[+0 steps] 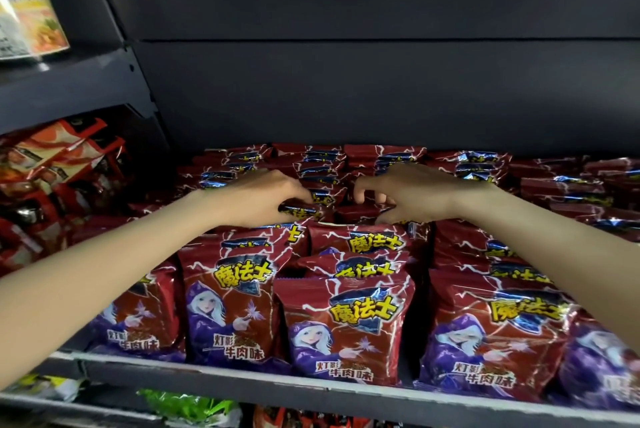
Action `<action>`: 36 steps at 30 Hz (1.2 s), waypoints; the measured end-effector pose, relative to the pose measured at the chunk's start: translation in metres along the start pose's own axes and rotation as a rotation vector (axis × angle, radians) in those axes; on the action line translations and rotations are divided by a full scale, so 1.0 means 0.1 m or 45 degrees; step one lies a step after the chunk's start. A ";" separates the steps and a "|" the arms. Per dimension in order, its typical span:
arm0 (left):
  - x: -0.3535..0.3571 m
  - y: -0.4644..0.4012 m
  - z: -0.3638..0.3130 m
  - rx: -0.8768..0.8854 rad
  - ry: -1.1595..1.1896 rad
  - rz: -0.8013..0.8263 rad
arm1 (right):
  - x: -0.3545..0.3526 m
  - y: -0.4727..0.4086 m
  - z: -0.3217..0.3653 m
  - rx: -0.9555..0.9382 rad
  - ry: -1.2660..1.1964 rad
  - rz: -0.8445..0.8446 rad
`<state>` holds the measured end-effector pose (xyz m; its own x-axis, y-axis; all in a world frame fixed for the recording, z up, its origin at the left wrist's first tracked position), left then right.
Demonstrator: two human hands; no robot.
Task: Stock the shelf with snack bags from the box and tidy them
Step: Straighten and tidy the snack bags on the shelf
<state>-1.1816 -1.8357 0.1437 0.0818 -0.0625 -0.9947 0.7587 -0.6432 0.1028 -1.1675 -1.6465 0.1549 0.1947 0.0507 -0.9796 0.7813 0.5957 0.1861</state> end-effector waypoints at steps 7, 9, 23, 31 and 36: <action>0.01 -0.11 -0.13 0.068 -0.121 -0.074 | -0.02 0.08 -0.07 0.047 -0.125 -0.096; -0.01 -0.10 -0.12 0.072 -0.108 -0.112 | -0.01 0.07 -0.07 0.050 -0.188 -0.109; -0.06 -0.06 -0.07 0.105 0.070 -0.309 | 0.03 0.00 -0.06 0.121 0.188 -0.270; -0.09 -0.04 0.05 -0.009 0.496 -0.149 | -0.04 0.06 -0.11 0.079 0.019 -0.201; -0.04 -0.04 0.04 -0.051 0.270 -0.295 | -0.02 0.08 -0.14 0.143 0.032 -0.237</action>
<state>-1.1875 -1.8354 0.1470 0.0335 0.2458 -0.9687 0.7977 -0.5906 -0.1222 -1.1702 -1.6306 0.1577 0.0270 -0.0308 -0.9992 0.8640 0.5034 0.0079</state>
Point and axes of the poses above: each hand's wrist, its own y-axis away from the middle knuckle, its own x-axis out of the palm, z = x × y, the point moved 5 cm from there along -y, towards the middle knuckle, and after that the axes turned 3 degrees about z, right-handed, at the moved point
